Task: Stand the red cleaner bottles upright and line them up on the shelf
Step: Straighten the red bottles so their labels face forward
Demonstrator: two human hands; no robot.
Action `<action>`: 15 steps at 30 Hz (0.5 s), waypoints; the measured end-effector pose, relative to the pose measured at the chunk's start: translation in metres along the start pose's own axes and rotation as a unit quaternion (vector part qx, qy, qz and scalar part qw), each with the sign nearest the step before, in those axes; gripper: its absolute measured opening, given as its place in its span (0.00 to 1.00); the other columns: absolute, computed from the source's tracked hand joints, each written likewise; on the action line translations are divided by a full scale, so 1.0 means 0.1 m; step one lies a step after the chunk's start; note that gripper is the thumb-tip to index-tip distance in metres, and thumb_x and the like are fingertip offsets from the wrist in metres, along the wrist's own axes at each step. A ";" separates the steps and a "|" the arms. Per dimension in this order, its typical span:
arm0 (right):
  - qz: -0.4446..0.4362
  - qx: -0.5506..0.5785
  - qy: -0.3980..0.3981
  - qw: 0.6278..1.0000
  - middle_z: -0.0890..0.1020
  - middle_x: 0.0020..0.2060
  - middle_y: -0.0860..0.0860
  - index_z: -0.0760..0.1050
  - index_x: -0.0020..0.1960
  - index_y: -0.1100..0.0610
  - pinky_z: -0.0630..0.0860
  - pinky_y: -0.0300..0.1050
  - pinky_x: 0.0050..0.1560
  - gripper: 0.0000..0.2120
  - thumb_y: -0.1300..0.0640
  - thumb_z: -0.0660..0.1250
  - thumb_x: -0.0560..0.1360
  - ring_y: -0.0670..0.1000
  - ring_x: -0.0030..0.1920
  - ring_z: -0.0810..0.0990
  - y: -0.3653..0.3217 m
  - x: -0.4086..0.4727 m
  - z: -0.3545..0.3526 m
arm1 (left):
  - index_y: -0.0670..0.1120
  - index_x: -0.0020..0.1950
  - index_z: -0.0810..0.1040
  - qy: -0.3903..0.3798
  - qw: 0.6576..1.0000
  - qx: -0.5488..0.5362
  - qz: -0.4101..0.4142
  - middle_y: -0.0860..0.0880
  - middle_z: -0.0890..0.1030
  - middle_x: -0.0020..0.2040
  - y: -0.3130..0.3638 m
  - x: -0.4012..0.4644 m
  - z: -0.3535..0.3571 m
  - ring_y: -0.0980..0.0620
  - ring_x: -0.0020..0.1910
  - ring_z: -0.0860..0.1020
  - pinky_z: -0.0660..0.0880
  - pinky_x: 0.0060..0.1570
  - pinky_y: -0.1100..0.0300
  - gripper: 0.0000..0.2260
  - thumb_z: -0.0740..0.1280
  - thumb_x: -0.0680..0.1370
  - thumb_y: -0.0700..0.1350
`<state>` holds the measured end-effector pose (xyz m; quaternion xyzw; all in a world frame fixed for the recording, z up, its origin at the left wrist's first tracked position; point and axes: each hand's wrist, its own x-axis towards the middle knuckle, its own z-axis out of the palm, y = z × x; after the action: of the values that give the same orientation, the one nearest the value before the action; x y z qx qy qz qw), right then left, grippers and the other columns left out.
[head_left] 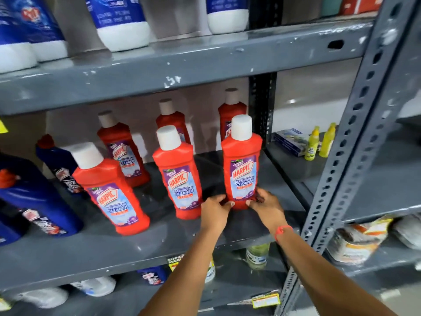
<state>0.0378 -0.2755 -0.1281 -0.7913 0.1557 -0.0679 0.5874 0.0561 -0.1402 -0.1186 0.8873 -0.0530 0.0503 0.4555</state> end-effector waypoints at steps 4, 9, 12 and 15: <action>0.014 0.001 0.011 1.000 0.82 0.55 0.55 0.73 0.61 0.55 0.72 0.43 0.55 0.21 0.65 0.68 0.69 0.50 0.51 0.78 0.04 0.06 -0.09 | 0.41 0.50 0.81 -0.005 1.000 0.004 0.004 0.41 0.84 0.51 0.05 0.02 0.08 0.46 0.50 0.80 0.69 0.44 0.66 0.10 0.69 0.71 0.43; 0.011 -0.008 0.025 1.000 0.82 0.55 0.55 0.74 0.59 0.55 0.73 0.45 0.58 0.20 0.64 0.69 0.68 0.52 0.53 0.79 0.05 0.12 -0.13 | 0.40 0.50 0.80 -0.002 1.000 0.013 0.006 0.40 0.84 0.51 0.09 0.06 0.15 0.45 0.50 0.80 0.71 0.46 0.62 0.10 0.69 0.71 0.43; 0.000 -0.035 0.035 0.999 0.83 0.54 0.54 0.76 0.57 0.55 0.70 0.38 0.50 0.18 0.63 0.69 0.68 0.47 0.47 0.77 0.02 0.13 -0.12 | 0.40 0.51 0.80 0.000 1.000 0.011 -0.002 0.40 0.83 0.52 0.09 0.09 0.16 0.45 0.50 0.80 0.70 0.46 0.64 0.11 0.69 0.71 0.43; -0.001 -0.054 0.031 0.998 0.83 0.55 0.53 0.75 0.58 0.55 0.68 0.36 0.49 0.18 0.62 0.69 0.68 0.45 0.46 0.75 0.02 0.13 -0.14 | 0.40 0.52 0.79 -0.002 1.000 0.009 -0.009 0.39 0.83 0.53 0.10 0.08 0.15 0.44 0.52 0.80 0.72 0.50 0.62 0.12 0.69 0.71 0.42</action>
<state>0.0456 -0.2927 -0.1272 -0.8194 0.1770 -0.0846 0.5386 0.0629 -0.1590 -0.1180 0.8917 -0.0453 0.0450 0.4481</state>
